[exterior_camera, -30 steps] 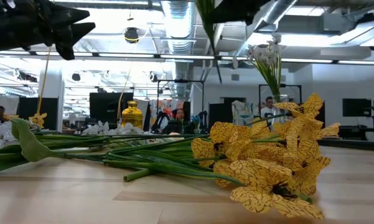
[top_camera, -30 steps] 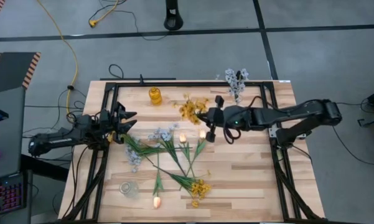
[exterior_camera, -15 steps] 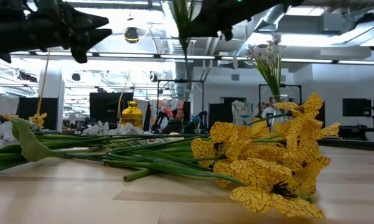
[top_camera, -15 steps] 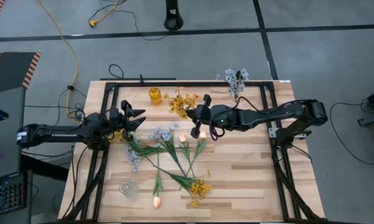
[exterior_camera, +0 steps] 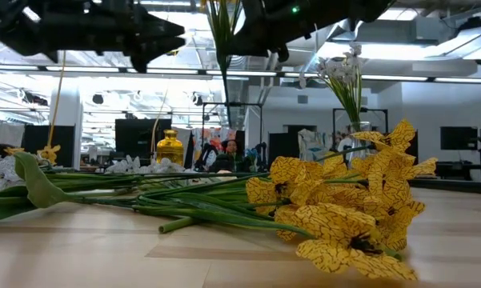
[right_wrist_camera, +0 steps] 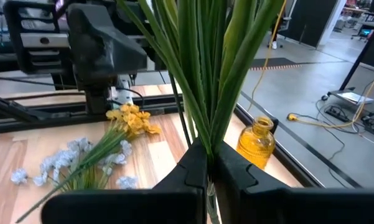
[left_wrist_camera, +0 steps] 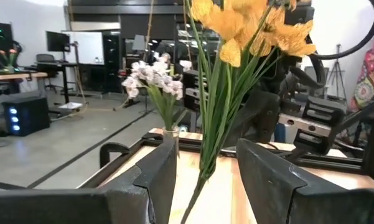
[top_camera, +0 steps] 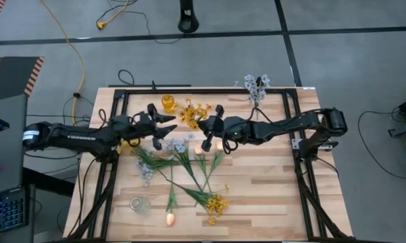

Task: Sort flowers into vase by color
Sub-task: Put the middle yellow flowers into the bottom transparent vase

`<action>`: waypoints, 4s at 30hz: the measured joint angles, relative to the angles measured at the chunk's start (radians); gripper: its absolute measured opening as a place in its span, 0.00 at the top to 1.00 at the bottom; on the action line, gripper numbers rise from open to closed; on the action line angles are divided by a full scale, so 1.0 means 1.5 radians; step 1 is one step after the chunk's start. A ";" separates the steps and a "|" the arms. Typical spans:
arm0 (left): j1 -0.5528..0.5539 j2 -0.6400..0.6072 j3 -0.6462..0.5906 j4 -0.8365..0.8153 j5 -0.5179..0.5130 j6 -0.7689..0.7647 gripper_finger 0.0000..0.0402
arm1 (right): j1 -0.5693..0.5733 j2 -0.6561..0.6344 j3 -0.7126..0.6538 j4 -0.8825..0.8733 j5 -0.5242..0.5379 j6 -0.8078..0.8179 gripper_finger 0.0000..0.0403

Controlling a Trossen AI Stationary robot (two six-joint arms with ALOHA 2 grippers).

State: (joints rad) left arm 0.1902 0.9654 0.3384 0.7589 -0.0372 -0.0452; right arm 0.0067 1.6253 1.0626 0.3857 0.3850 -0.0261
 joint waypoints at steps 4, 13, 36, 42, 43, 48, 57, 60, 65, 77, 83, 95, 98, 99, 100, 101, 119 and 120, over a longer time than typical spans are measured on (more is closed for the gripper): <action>0.000 0.058 0.044 0.000 0.018 0.012 0.61 | 0.000 0.000 0.000 0.015 0.000 0.000 0.90; 0.000 0.157 0.127 0.000 0.073 0.017 0.61 | 0.000 0.000 0.000 0.012 0.002 0.001 0.90; -0.001 0.242 0.203 -0.002 0.067 0.017 0.72 | 0.000 -0.001 0.000 0.008 0.004 0.000 0.90; -0.001 0.242 0.203 -0.005 0.045 0.017 0.85 | 0.000 -0.001 0.000 0.008 0.004 0.000 0.90; -0.001 0.242 0.203 -0.005 0.042 0.017 0.87 | 0.000 -0.001 0.000 0.008 0.004 0.000 0.90; -0.001 0.242 0.203 -0.005 0.039 0.017 0.94 | 0.000 -0.001 0.000 0.008 0.002 0.001 0.89; -0.002 0.230 0.202 -0.011 0.039 0.028 0.96 | 0.001 -0.001 0.000 0.010 -0.030 0.000 0.70; -0.002 0.210 0.202 -0.031 0.039 0.028 0.96 | 0.002 -0.002 0.000 0.010 -0.031 -0.001 0.61; -0.001 0.148 0.202 -0.105 0.038 0.030 0.96 | 0.013 -0.002 0.000 0.009 -0.031 -0.001 0.51; -0.002 -0.102 0.202 -0.363 0.109 -0.048 0.96 | 0.041 -0.003 0.000 -0.053 -0.030 0.000 0.47; -0.027 -0.216 0.202 -0.471 0.206 -0.133 0.96 | 0.044 -0.003 0.000 -0.060 -0.030 0.000 0.47; -0.167 -0.323 0.192 -0.603 0.250 -0.215 0.96 | 0.043 -0.003 0.000 -0.059 -0.030 0.001 0.47; -0.218 -0.327 0.185 -0.605 0.251 -0.224 0.96 | 0.043 -0.003 0.000 -0.058 -0.030 0.001 0.47; -0.235 -0.327 0.184 -0.605 0.250 -0.226 0.96 | 0.043 -0.003 0.000 -0.058 -0.030 0.001 0.47; -0.252 -0.327 0.184 -0.604 0.248 -0.228 0.96 | 0.043 -0.003 0.000 -0.058 -0.030 0.001 0.47; -0.269 -0.327 0.184 -0.604 0.244 -0.228 0.96 | 0.043 -0.003 0.000 -0.059 -0.030 0.001 0.47; -0.562 -0.257 0.184 -0.559 -0.062 -0.257 0.96 | 0.043 -0.003 0.000 -0.058 -0.029 0.001 0.47; -0.576 -0.249 0.184 -0.551 -0.074 -0.253 0.96 | 0.043 -0.003 0.000 -0.059 -0.029 0.001 0.47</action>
State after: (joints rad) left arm -0.6732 0.5921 0.6140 -0.0669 -0.1481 -0.4249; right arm 0.0715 1.6211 1.0630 0.2977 0.3413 -0.0250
